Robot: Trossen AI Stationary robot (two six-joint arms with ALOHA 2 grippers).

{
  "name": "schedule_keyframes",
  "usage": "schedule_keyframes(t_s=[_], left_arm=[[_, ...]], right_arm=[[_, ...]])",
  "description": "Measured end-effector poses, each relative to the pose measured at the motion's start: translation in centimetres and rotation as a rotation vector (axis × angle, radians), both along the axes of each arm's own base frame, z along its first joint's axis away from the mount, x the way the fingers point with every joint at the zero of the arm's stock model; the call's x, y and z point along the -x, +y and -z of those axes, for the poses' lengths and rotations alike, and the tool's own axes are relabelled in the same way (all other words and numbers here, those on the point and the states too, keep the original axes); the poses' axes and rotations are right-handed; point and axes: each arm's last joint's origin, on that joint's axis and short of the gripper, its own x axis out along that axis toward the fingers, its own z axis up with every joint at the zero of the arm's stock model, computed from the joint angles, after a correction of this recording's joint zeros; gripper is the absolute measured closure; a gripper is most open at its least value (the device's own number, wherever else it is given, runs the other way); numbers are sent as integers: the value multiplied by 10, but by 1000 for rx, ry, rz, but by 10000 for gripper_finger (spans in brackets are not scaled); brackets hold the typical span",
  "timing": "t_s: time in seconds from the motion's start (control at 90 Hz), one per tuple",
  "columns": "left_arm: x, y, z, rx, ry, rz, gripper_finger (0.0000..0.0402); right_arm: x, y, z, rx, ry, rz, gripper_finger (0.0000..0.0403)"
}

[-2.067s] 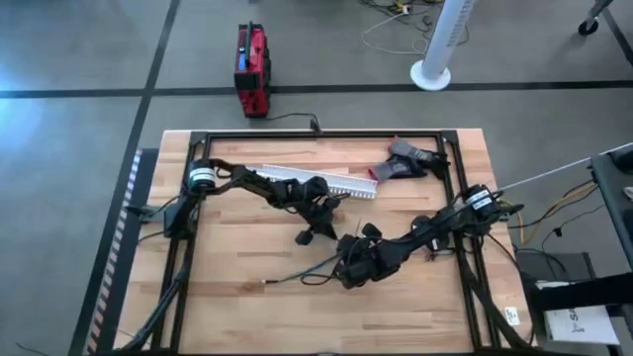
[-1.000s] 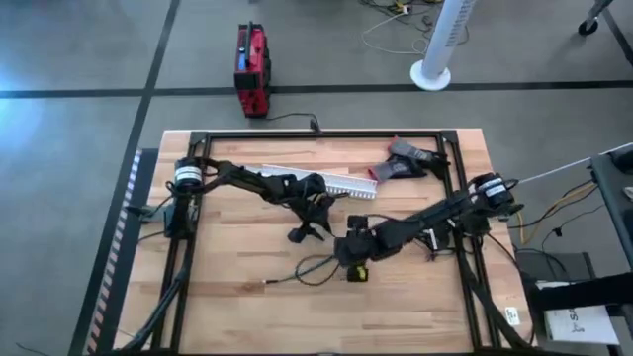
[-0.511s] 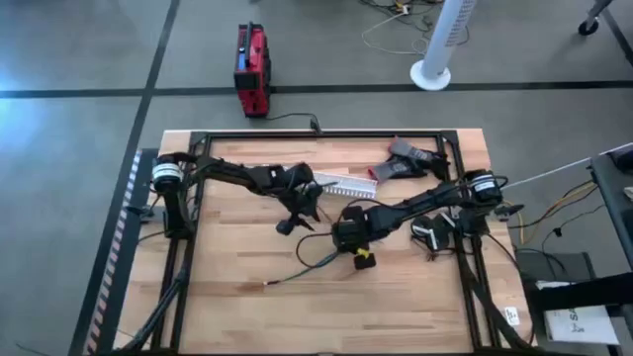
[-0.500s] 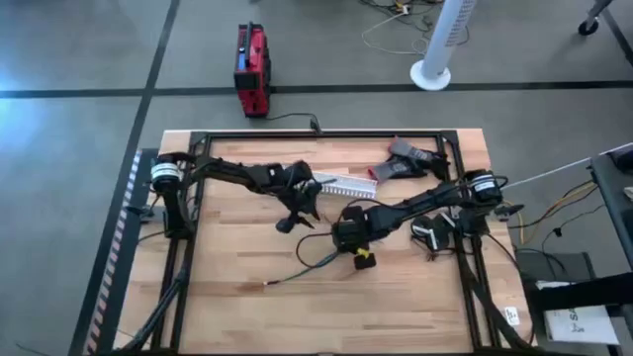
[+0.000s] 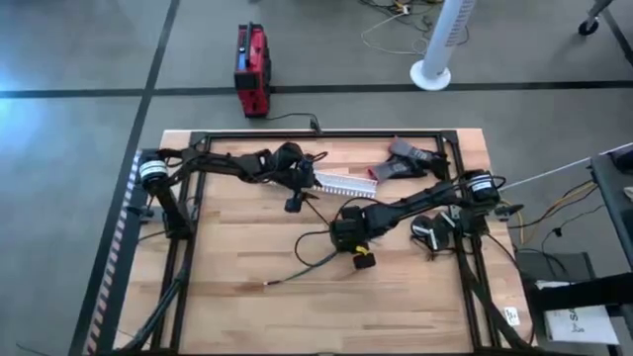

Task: Ziptie cables
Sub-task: Put the cable wires with a zip tie into the white cable duct

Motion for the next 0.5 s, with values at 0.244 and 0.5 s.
schedule_keyframes(t_s=[0.244, 0.5], left_arm=[[1, 10, 0, -49, -1, -93, 205], [2, 27, 17, -17, 9, -119, 205]], right_arm=[[-1, 0, 3, -1, -5, 7, 316], [-3, 1, 6, -2, -9, 2, 377]])
